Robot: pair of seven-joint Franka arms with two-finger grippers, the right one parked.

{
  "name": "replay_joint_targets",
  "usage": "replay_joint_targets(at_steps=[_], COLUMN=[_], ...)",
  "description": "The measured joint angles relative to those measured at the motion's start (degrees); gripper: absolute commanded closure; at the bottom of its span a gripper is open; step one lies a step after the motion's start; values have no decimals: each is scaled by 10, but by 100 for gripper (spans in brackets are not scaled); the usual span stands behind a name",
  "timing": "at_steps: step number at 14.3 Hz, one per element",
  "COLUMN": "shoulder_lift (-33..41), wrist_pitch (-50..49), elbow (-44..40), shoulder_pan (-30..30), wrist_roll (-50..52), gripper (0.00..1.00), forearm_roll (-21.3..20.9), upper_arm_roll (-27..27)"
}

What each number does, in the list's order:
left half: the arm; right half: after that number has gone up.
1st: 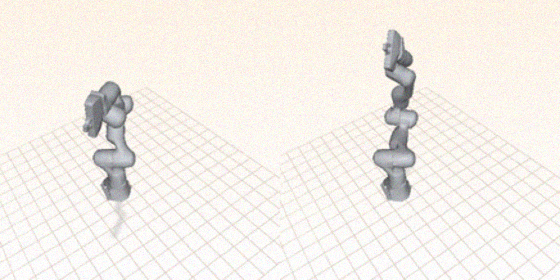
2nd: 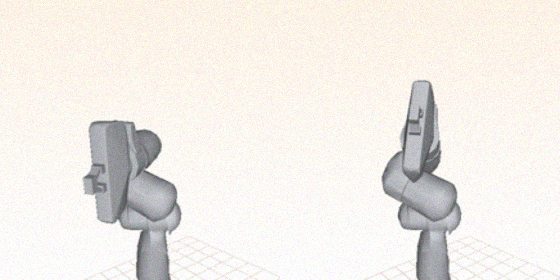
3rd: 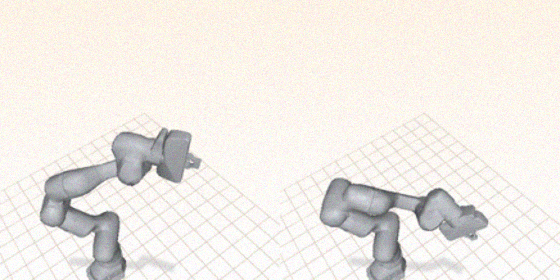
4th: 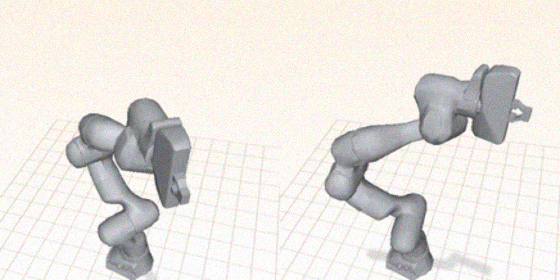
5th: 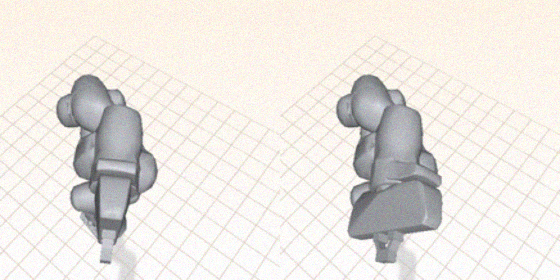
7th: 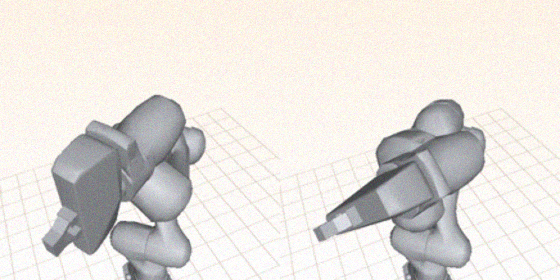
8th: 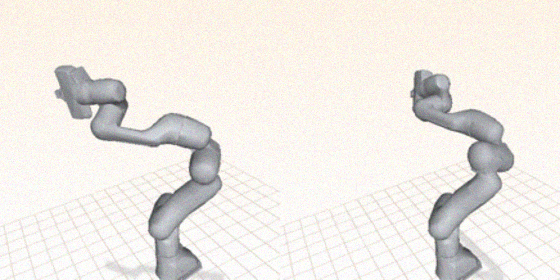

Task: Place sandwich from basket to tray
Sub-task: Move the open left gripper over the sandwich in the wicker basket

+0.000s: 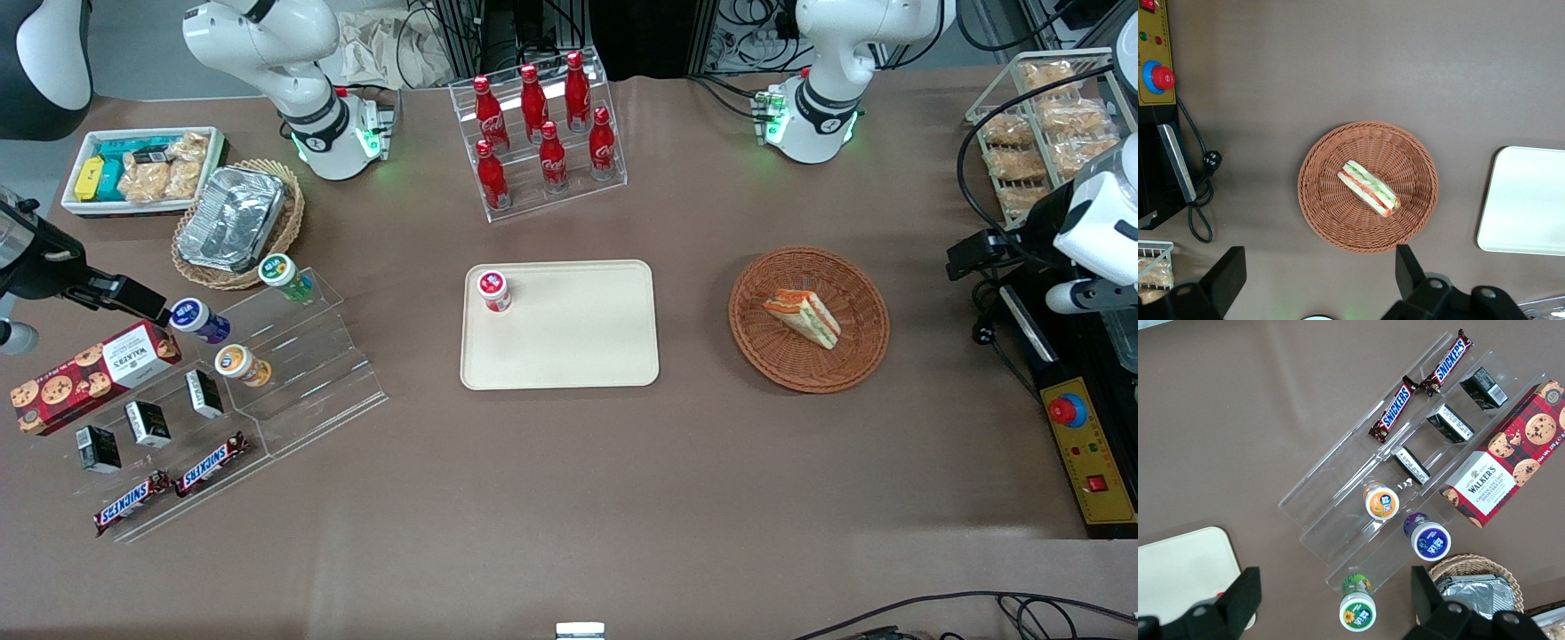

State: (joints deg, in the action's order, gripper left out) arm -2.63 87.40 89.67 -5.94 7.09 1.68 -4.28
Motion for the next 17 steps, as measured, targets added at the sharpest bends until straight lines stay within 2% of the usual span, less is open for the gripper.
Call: replay_joint_targets(at_steps=[9, 14, 17], shoulder_lift=[5, 93, 147], wrist_pitch=[7, 90, 166], elbow=[19, 154, 250], shoulder_pan=[-1, -4, -17], wrist_roll=[3, 4, 44], gripper=[1, 0, 0], forearm_roll=[-3, -4, -4], upper_arm_roll=[1, 2, 4])
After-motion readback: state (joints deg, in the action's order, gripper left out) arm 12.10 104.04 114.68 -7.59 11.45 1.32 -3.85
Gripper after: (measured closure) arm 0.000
